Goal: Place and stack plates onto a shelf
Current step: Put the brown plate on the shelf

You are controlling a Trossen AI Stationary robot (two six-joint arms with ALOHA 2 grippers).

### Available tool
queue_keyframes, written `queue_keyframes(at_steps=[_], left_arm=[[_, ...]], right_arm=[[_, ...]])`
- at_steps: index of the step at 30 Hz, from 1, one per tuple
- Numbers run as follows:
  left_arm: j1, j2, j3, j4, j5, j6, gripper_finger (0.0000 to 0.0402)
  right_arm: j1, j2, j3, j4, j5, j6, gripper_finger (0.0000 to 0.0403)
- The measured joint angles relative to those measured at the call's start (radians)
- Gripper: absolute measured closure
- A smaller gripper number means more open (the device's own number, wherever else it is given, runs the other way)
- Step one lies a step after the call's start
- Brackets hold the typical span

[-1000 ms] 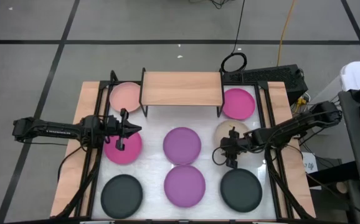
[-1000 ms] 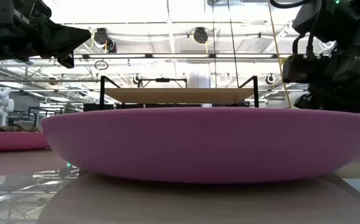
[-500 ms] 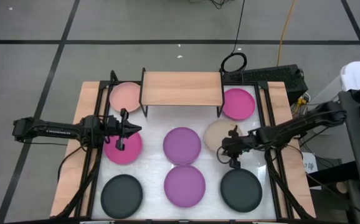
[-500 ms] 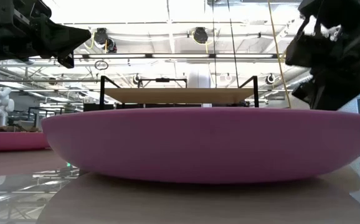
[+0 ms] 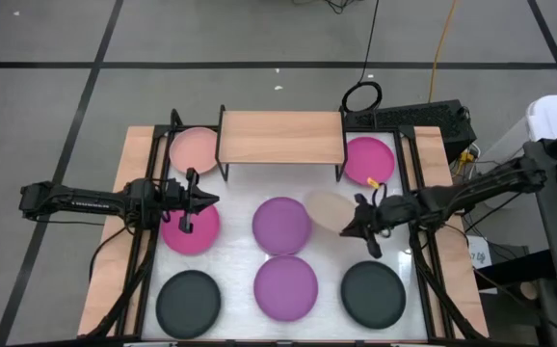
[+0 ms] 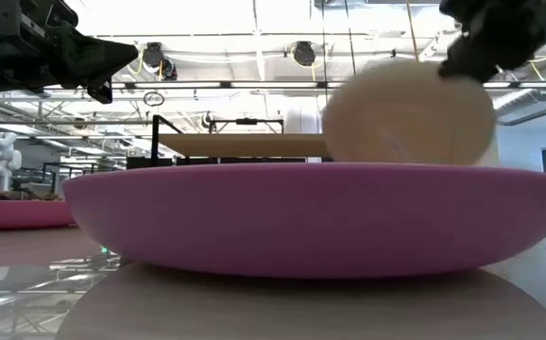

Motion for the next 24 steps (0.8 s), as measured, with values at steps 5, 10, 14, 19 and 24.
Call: queue_keyframes(at_steps=[5,10,14,19,24], left_arm=[[0.000,0.000,0.000,0.000,0.000,0.000,0.0376],[0.000,0.000,0.000,-0.001,0.000,0.000,0.0376],[0.000,0.000,0.000,0.000,0.000,0.000,0.0376],[0.000,0.000,0.000,-0.001,0.000,0.000,0.0376],[0.000,0.000,0.000,-0.001,0.000,0.000,0.0376]], right_arm=[[0.000,-0.011,0.039,0.063,0.071,-0.061,0.0403],[-0.016,0.034,0.167,0.052,0.167,-0.176,0.0403],[-0.056,0.083,0.275,0.047,0.232,-0.289,0.0403],[-0.142,0.154,0.338,0.085,0.361,-0.449,0.0403],[-0.260,0.227,0.339,0.198,0.365,-0.588,0.0403]])
